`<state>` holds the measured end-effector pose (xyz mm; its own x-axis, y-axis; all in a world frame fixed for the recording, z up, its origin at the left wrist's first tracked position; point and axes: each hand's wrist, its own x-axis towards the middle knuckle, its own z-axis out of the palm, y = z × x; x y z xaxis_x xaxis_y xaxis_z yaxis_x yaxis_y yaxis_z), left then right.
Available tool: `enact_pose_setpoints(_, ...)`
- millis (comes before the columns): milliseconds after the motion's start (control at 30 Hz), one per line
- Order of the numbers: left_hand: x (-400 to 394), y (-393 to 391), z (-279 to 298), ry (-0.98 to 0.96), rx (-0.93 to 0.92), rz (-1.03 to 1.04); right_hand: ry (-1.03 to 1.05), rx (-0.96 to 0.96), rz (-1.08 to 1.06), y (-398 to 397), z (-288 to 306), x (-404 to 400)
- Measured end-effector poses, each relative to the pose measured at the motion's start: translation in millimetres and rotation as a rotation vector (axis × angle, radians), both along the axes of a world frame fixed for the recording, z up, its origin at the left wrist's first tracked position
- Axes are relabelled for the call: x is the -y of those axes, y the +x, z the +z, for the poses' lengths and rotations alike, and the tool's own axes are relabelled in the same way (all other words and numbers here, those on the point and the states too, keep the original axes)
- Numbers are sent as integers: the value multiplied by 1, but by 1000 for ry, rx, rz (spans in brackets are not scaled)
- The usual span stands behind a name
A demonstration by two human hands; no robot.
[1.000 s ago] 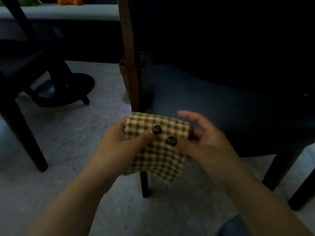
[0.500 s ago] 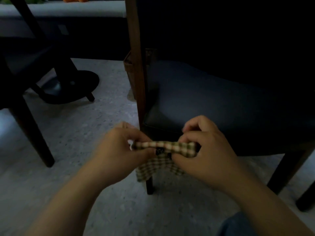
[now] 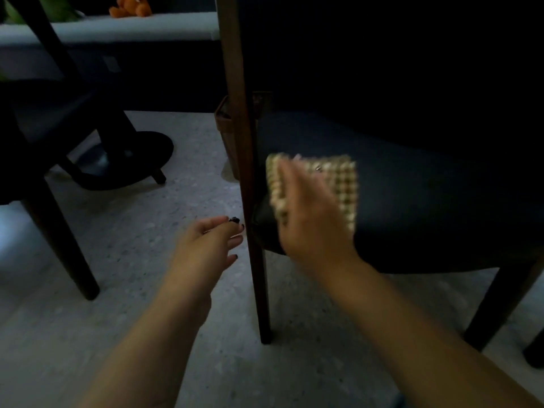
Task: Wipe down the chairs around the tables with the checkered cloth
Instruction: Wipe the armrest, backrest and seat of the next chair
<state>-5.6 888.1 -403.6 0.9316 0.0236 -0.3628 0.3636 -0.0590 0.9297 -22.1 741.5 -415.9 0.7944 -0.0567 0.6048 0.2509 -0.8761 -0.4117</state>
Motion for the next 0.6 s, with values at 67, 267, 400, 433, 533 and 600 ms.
enact_pose_setpoints(67,6,1,-3,-26,-36,12,-332,-198,-7,8,-15,-10)
enact_pose_setpoints(267,25,4,-10,-54,-46,87,-653,-272,61,12,-24,6)
enact_pose_setpoints(400,40,5,-13,60,72,99,-705,-247,131,1,-22,25)
enact_pose_setpoints(433,44,3,-14,110,138,89,-700,-229,138,-4,-21,32)
enact_pose_setpoints(533,55,-6,-18,362,368,19,-725,-158,118,-22,-25,58)
enact_pose_setpoints(600,63,-14,-20,572,587,-101,-746,-138,137,-33,-28,77)
